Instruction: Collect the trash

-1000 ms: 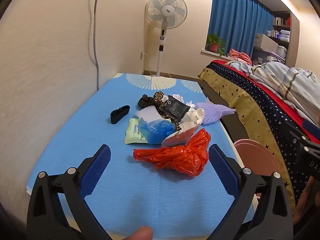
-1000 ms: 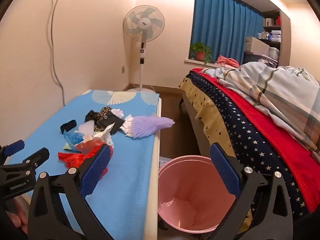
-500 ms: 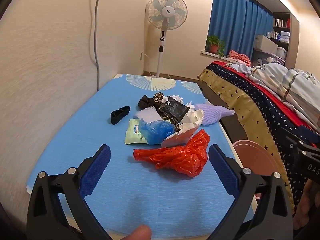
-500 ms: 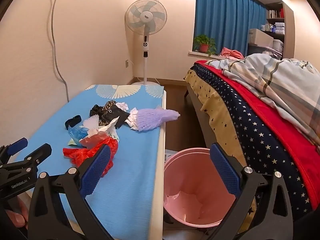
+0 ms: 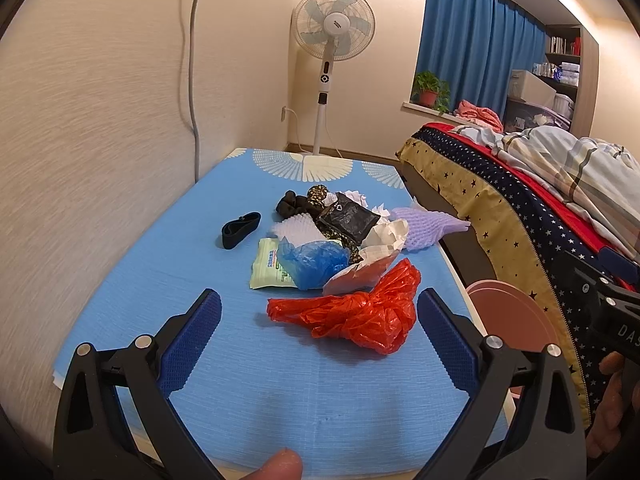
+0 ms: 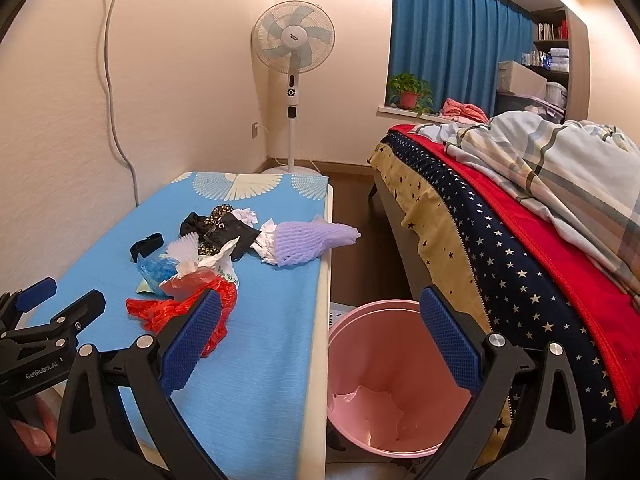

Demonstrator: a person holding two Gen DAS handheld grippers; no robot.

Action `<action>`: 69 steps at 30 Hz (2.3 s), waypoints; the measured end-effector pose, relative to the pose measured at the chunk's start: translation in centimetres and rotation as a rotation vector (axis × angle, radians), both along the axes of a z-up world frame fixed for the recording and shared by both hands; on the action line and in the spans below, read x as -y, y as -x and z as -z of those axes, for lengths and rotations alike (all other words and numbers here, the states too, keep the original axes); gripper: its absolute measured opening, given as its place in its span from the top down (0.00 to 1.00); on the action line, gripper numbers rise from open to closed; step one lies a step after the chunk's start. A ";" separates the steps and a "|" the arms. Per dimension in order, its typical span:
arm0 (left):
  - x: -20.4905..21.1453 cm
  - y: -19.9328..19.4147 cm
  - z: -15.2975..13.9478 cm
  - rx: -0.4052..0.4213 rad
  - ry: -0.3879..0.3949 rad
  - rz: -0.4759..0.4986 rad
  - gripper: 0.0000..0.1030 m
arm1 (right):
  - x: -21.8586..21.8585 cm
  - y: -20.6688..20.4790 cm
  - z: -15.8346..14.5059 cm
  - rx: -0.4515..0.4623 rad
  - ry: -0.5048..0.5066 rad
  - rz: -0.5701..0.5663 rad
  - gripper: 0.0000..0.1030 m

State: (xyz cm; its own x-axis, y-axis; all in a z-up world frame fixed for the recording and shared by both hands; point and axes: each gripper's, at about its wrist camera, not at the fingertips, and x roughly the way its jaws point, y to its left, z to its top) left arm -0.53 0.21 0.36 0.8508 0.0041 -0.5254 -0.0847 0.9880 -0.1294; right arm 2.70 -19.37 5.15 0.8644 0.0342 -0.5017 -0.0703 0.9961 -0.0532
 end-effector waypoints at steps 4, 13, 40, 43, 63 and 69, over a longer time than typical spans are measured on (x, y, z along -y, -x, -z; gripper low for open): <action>-0.1 -0.1 0.0 -0.001 0.008 -0.004 0.08 | -0.1 0.0 0.1 -0.001 0.000 -0.005 0.07; -0.1 -0.1 0.1 -0.002 0.009 -0.004 0.08 | -0.2 0.1 0.0 0.006 -0.001 -0.007 0.08; -0.5 -0.2 0.0 -0.007 0.018 -0.018 0.08 | -0.5 0.0 -0.4 -0.001 -0.019 -0.019 0.17; -0.5 -0.2 0.1 -0.006 0.024 -0.018 0.08 | -0.2 -0.4 -0.2 -0.026 -0.053 -0.022 0.27; 2.9 -5.6 7.0 -0.161 0.126 0.012 0.38 | 4.0 -8.4 2.0 -0.066 -0.228 0.044 0.53; 2.4 -5.8 7.1 -0.178 0.138 -0.011 0.70 | 4.5 -12.8 4.4 -0.111 -0.301 0.068 0.52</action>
State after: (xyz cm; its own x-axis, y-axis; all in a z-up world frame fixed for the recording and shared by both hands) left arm 5.32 -2.23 -6.78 0.7452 -0.0696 -0.6632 -0.1290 0.9607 -0.2458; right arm 15.48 -23.89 0.72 0.8103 0.1395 -0.5693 0.0078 0.9686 0.2484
